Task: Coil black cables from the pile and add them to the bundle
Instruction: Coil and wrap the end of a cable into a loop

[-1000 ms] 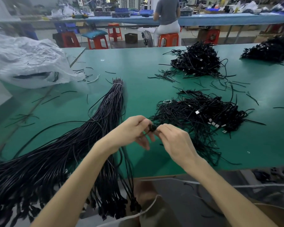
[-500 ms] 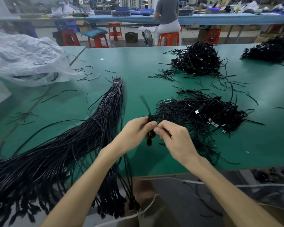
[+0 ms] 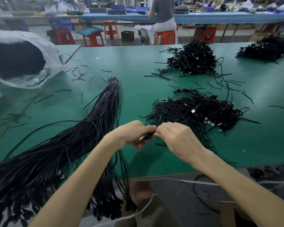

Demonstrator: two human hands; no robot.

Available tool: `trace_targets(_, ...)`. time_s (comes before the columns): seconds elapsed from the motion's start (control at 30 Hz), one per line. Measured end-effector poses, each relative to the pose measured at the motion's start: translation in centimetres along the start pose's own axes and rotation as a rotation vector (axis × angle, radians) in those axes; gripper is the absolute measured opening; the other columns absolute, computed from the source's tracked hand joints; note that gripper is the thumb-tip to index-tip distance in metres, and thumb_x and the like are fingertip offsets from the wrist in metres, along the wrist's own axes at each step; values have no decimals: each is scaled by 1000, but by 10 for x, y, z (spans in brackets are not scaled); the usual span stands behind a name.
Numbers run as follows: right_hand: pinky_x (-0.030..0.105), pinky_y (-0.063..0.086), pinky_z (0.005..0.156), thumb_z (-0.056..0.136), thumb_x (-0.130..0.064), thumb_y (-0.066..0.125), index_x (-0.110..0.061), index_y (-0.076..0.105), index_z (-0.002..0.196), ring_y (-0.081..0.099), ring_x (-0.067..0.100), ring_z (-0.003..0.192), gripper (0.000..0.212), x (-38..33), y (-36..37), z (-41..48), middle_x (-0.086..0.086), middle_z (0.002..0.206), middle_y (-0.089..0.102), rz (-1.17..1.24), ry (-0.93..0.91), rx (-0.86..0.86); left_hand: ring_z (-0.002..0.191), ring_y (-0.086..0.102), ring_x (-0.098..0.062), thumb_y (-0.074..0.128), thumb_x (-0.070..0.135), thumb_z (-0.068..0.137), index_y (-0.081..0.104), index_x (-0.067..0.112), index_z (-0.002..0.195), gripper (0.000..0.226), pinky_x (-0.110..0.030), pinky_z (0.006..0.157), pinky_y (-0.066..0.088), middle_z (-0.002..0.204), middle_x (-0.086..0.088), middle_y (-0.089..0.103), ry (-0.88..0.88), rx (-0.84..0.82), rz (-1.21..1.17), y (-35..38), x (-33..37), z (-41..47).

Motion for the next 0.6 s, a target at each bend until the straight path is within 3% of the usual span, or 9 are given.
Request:
trace_targets(0.07,40,53,62,102,-22,62,-8,64,88,60,20,67,20,23,1,-3,-2,78,63,248,290,-31,46,58,-21,49,45,106,66,5,79,52,-25,48,51,68,-7,70,58,112,-20,-4,3,2)
trace_targets(0.13,28,49,59,103,-25,59,-13,63,89,57,10,61,19,48,1,-4,-6,76,62,423,511,-20,46,61,-20,46,46,108,68,5,82,53,-25,50,53,68,-2,73,69,231,31,-15,-1,0)
trace_targets(0.23,20,50,53,104,-22,57,-14,64,93,58,9,54,15,99,-9,-3,-2,75,65,494,759,101,63,65,-27,45,47,108,61,6,84,50,-35,61,52,77,-5,70,-41,503,526,-50,-13,-14)
trace_targets(0.3,20,50,55,105,-22,57,-8,67,96,59,8,53,19,139,-13,-7,0,77,68,507,934,175,81,60,-31,43,46,108,50,7,93,42,-38,68,42,94,-8,62,-169,639,837,-67,-24,-26)
trace_targets(0.4,23,44,58,106,-24,55,-1,69,103,60,14,58,27,186,-6,-22,4,82,69,599,1169,235,106,61,-37,45,46,107,47,6,113,40,-39,74,37,120,-14,59,-237,659,945,-68,-37,-30)
trace_targets(0.47,28,46,61,107,-27,52,-1,68,107,60,17,62,30,202,2,-34,5,87,70,657,1274,254,103,62,-35,49,46,106,48,6,111,40,-38,73,37,116,-12,60,-233,652,987,-66,-39,-26)
trace_targets(0.6,37,52,71,108,-30,51,-2,59,129,62,17,68,35,205,12,-45,1,92,67,740,1309,313,63,44,-22,47,28,109,39,11,77,37,-36,66,37,79,-3,51,-243,596,976,-70,-40,-20)
Point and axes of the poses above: each hand's wrist, its own z-axis towards the middle knuckle, its own y-axis out of the palm, x = y × z, the point moved 7 cm from there along z, towards the middle knuckle
